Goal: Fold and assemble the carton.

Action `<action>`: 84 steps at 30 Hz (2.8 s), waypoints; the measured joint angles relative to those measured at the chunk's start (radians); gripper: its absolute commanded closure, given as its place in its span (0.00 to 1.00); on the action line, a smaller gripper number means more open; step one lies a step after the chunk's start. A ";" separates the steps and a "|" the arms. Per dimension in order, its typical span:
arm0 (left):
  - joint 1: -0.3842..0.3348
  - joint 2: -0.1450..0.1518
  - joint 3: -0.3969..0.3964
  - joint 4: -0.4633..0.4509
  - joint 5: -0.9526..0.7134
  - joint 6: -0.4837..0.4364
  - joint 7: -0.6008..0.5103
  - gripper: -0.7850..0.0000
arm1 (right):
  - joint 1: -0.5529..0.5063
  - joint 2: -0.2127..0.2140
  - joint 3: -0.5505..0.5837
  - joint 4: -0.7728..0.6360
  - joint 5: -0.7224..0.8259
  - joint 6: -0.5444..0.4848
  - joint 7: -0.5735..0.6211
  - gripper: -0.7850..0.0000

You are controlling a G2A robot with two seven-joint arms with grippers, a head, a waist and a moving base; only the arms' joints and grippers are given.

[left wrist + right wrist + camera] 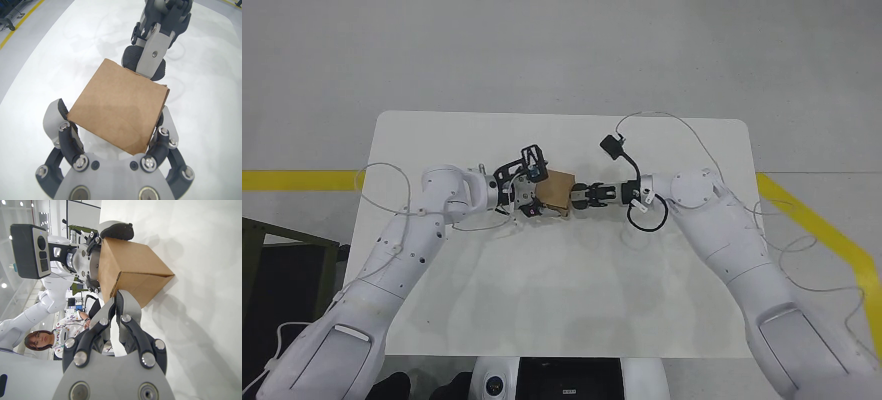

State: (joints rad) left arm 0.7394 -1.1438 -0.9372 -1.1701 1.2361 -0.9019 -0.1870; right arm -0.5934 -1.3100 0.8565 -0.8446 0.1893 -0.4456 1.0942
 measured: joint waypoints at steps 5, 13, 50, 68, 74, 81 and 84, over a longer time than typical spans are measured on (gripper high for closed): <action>0.006 0.005 -0.018 -0.005 -0.017 -0.011 0.007 0.00 | -0.003 0.012 0.030 -0.002 -0.001 -0.010 0.006 0.81; 0.032 0.019 -0.081 -0.051 -0.142 -0.041 -0.010 0.00 | -0.050 0.045 0.106 -0.047 0.024 -0.053 0.024 0.57; 0.154 0.111 -0.449 -0.209 -0.408 0.178 -0.255 0.00 | -0.206 0.193 0.606 -0.282 -0.895 -0.561 -0.760 0.00; 0.124 0.131 -0.487 -0.207 -0.413 0.156 -0.297 0.00 | -0.205 0.204 0.612 -0.332 -1.198 -0.462 -0.990 0.00; 0.124 0.131 -0.487 -0.207 -0.413 0.156 -0.297 0.00 | -0.206 0.204 0.612 -0.332 -1.198 -0.463 -0.990 0.00; 0.124 0.131 -0.487 -0.207 -0.413 0.156 -0.297 0.00 | -0.206 0.204 0.612 -0.332 -1.198 -0.463 -0.990 0.00; 0.124 0.131 -0.487 -0.207 -0.413 0.156 -0.297 0.00 | -0.206 0.204 0.612 -0.332 -1.198 -0.463 -0.990 0.00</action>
State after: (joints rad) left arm 0.8630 -1.0130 -1.4246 -1.3767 0.8230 -0.7456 -0.4845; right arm -0.7989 -1.1063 1.4685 -1.1766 -1.0088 -0.9083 0.1043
